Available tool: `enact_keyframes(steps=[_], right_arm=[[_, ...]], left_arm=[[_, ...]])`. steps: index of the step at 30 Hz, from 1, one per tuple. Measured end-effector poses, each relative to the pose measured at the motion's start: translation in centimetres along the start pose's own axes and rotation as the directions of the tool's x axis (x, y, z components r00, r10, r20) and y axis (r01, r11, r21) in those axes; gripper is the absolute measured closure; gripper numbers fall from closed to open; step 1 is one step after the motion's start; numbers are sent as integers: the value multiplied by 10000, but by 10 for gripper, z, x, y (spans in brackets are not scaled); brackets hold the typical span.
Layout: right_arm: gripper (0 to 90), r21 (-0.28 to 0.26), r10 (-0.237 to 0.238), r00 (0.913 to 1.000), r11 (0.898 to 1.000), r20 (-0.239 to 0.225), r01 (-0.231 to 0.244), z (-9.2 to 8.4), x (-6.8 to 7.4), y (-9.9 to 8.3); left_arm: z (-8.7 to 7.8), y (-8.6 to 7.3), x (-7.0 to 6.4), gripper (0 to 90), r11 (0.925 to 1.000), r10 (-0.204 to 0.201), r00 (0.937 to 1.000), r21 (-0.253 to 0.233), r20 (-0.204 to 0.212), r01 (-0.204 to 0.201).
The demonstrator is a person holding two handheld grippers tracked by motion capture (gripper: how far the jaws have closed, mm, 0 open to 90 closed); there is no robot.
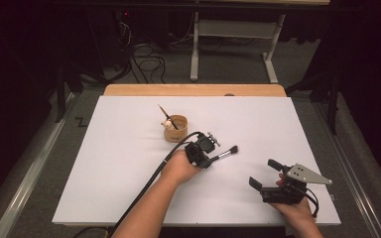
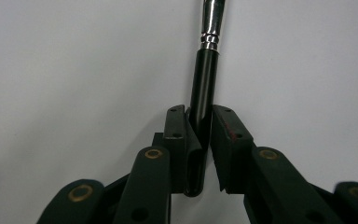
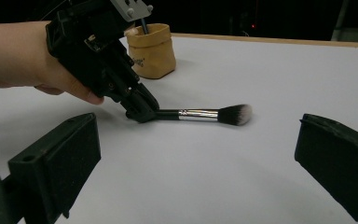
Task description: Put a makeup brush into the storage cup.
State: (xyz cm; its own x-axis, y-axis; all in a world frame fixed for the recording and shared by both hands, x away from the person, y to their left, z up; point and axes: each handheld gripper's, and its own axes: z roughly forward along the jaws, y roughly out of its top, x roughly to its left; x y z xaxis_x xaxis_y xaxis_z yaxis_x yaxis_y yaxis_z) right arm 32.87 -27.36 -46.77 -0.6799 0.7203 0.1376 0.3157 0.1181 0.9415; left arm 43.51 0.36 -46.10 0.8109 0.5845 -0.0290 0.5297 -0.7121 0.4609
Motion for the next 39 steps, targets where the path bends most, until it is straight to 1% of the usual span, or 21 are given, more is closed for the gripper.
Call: enact_keyframes(steps=[3, 13, 20, 24, 28, 31, 33, 34, 35, 39], right_arm=[[10, -9, -20, 10000, 10000, -6, 20, 0, 0, 0], [10, -20, 26, 10000, 10000, -53, -26, 0, -1, 0], [10, -42, 38, 10000, 10000, -3, -38, -1, -1, 0], [10, -54, 45, 10000, 10000, 13, -45, -1, -1, 0], [10, -53, 56, 10000, 10000, 7, -56, -1, -2, 0], [10, -70, 56, 10000, 10000, -6, -56, -2, -2, 0], [10, -61, 49, 10000, 10000, 2, -49, -2, -2, 0], [10, -69, 47, 10000, 10000, -10, -47, -2, -2, 0], [10, -67, 41, 10000, 10000, 1, -41, -2, -2, 0], [10, -55, 42, 10000, 10000, 9, -42, -2, -2, 0]], left_arm=[[0, 0, 0, 786, 10000, 76, 10000, 2, -47, -76], [0, 0, -1, 793, 9999, 112, 9999, 14, -77, -112], [0, 0, 0, 795, 10000, -7, 10000, -29, -42, 7], [-1, -1, 0, 796, 9999, -17, 10000, -123, -24, 17], [0, -1, -3, 796, 9995, 71, 9999, -302, 106, -67], [0, -1, -5, 796, 9994, 106, 9998, -335, 171, -101], [-1, -1, -5, 795, 9992, 102, 9998, -397, 169, -96], [-1, -2, -4, 795, 9992, 89, 9997, -397, 231, -80], [-3, -2, -4, 795, 9991, 81, 9998, -420, 188, -73], [-10, -6, -2, 795, 9988, 46, 9998, -495, 199, -36]])
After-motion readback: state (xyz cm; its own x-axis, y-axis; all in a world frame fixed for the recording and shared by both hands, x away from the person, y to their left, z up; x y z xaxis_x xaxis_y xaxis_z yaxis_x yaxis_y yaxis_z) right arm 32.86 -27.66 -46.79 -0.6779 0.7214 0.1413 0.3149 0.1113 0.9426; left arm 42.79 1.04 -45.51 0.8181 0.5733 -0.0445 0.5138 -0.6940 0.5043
